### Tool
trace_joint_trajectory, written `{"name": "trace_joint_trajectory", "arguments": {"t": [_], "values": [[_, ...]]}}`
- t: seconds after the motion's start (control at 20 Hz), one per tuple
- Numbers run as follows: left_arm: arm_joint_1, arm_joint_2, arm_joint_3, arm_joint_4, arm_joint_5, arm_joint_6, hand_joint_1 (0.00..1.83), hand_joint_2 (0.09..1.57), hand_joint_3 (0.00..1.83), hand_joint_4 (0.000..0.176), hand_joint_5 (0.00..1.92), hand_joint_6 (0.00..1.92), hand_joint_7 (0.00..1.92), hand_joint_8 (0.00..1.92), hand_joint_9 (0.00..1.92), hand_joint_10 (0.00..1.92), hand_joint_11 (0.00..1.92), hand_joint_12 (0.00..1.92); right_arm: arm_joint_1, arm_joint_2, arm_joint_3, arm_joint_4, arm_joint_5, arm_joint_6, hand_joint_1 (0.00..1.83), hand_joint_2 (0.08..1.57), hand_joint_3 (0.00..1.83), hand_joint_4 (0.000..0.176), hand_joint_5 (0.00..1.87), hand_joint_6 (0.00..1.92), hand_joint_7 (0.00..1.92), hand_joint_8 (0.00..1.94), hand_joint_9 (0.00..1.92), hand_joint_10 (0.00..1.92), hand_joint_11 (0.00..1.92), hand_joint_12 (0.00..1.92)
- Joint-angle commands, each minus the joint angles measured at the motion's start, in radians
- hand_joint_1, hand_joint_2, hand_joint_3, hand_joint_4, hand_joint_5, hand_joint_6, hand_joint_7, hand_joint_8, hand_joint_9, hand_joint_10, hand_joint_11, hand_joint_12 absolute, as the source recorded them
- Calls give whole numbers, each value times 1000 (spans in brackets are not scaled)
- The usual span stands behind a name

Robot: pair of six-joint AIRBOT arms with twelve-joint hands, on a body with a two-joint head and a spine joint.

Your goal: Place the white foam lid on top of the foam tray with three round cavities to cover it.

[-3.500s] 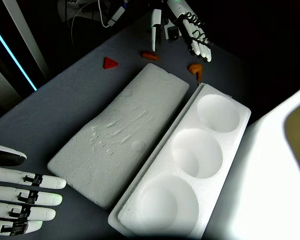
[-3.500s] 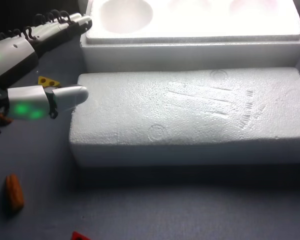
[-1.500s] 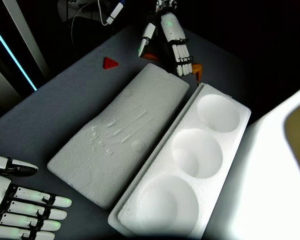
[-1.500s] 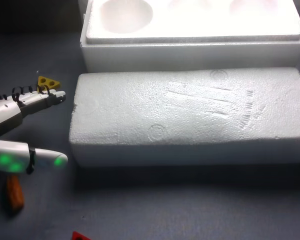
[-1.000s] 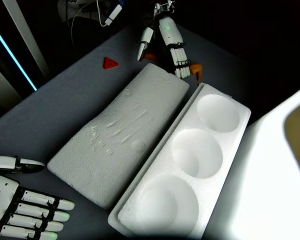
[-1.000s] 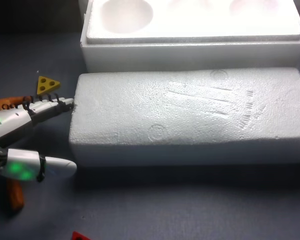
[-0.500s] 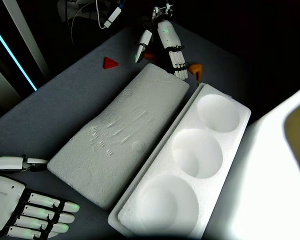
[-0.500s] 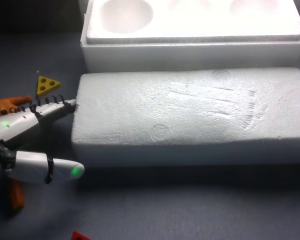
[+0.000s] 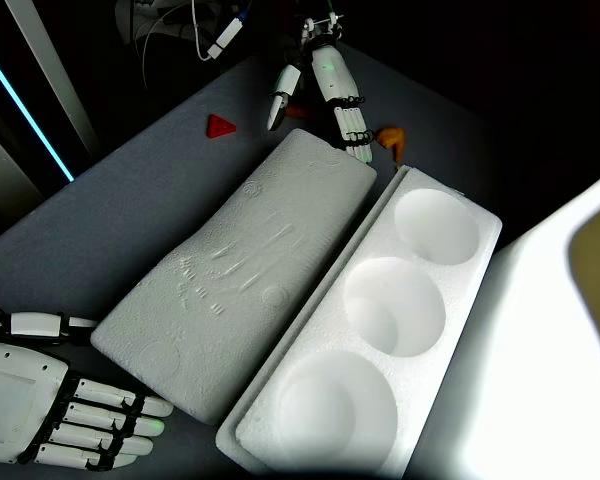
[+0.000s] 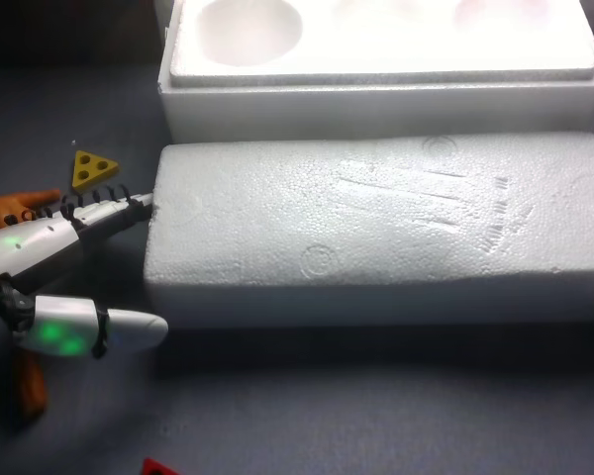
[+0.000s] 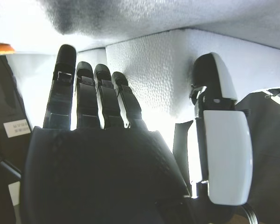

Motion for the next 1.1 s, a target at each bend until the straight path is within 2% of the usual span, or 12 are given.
{"name": "trace_joint_trajectory", "arguments": {"t": [0.0,0.1,0.3,0.35,0.45,0.55,0.65,0.85,0.9,0.95,1.0,1.05], "values": [[-8,-4,-1,2,-134,-11,490,1048,18,0,65,10,0,0,0,0,0,0,11,6,0,-32,120,14,645,1135,0,0,179,31,159,29,175,89,0,1305],[-8,-2,-7,9,-153,-20,456,1090,25,0,91,16,0,0,0,0,0,0,12,17,-14,-51,135,19,521,1120,0,0,208,11,201,8,205,174,0,1572],[-7,8,-27,15,-187,-24,440,1101,24,0,97,16,0,0,0,0,0,0,13,60,-53,-66,180,19,515,1128,1,0,186,0,155,0,138,183,0,1546],[-5,12,-34,16,-199,-25,432,1108,23,0,109,19,0,0,0,0,0,0,13,67,-62,-68,190,19,474,1126,0,0,166,0,166,2,107,422,0,1610],[8,26,-59,18,-239,-29,404,1126,26,0,110,17,0,0,0,0,0,0,13,86,-88,-79,223,20,392,1154,9,0,152,1,118,5,3,469,0,1614],[21,46,-86,21,-280,-30,440,1131,19,0,103,11,0,0,0,0,0,0,13,105,-113,-92,254,21,338,1207,5,0,97,1,49,0,0,191,0,1447],[32,68,-114,26,-326,-34,490,1130,13,0,109,12,0,0,0,0,0,0,13,121,-139,-108,292,21,389,1232,3,0,113,4,118,12,13,393,0,1574],[35,103,-153,41,-402,-35,442,1125,7,0,97,5,0,0,0,0,0,0,8,170,-183,-138,369,21,419,1227,0,0,49,1,26,0,0,195,0,1371],[31,108,-156,42,-412,-35,441,1129,8,0,114,12,7,3,0,0,0,0,8,180,-189,-141,383,21,474,1199,0,0,17,0,59,8,9,234,0,1311],[25,112,-156,45,-419,-35,412,1135,9,0,101,6,1,0,0,0,0,0,8,191,-191,-146,396,21,477,1194,0,0,102,34,159,56,1,656,0,1732],[18,115,-154,49,-421,-35,412,1135,9,0,101,6,1,0,0,0,0,0,8,193,-190,-148,402,21,477,1194,0,0,102,34,159,56,1,656,0,1732],[5,117,-152,54,-424,-35,429,1140,8,0,106,7,0,0,0,0,0,0,8,195,-185,-150,409,20,416,1198,2,0,132,40,90,17,0,297,0,1643]]}}
